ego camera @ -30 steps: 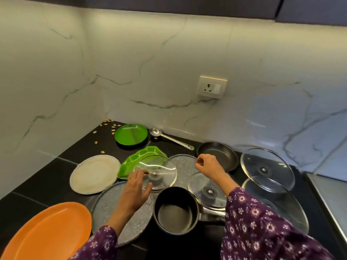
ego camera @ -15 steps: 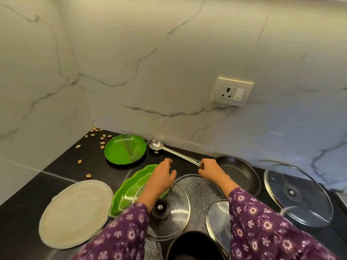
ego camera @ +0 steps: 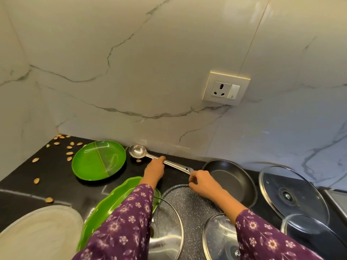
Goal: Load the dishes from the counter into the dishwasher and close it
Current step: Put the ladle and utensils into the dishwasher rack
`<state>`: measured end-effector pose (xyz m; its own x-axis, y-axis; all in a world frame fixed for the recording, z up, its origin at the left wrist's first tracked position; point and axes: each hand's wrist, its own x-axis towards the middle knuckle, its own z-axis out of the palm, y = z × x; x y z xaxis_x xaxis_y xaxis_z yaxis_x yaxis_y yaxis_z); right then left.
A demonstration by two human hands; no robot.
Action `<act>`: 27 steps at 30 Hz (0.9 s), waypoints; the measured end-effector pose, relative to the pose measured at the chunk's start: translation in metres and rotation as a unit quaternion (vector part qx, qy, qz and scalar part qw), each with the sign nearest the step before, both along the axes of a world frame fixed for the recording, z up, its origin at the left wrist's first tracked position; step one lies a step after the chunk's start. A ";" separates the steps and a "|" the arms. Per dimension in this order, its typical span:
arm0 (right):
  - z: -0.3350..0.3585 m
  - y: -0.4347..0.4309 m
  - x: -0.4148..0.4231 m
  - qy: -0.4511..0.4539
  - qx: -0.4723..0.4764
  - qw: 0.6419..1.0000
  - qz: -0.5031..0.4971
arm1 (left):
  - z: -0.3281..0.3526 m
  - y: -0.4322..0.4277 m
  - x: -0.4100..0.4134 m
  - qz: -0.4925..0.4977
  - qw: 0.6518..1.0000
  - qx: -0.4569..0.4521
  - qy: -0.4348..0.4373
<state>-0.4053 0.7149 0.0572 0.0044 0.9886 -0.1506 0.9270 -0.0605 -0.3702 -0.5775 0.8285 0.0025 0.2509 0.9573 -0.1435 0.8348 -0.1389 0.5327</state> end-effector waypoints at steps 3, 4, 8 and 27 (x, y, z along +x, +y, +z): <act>0.001 -0.003 0.002 0.008 -0.001 1.000 -0.005 | -0.003 0.001 0.001 -0.009 0.999 0.035 0.024; 0.001 -0.005 0.003 0.009 -0.002 1.000 -0.004 | -0.001 -0.001 0.000 -0.005 0.999 0.042 0.019; 0.008 -0.012 0.002 0.029 0.017 0.999 -0.003 | 0.014 -0.007 -0.007 0.008 0.996 0.085 0.010; 0.144 -0.122 0.043 0.569 -0.209 0.789 -0.100 | 0.161 -0.188 0.009 -0.150 0.918 0.349 0.111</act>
<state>-0.3622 0.5931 0.2015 -0.2203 0.8481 -0.4819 -0.0351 -0.5006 -0.8650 -0.5689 0.6401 0.1637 0.5575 0.7276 0.3997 0.7804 -0.6235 0.0466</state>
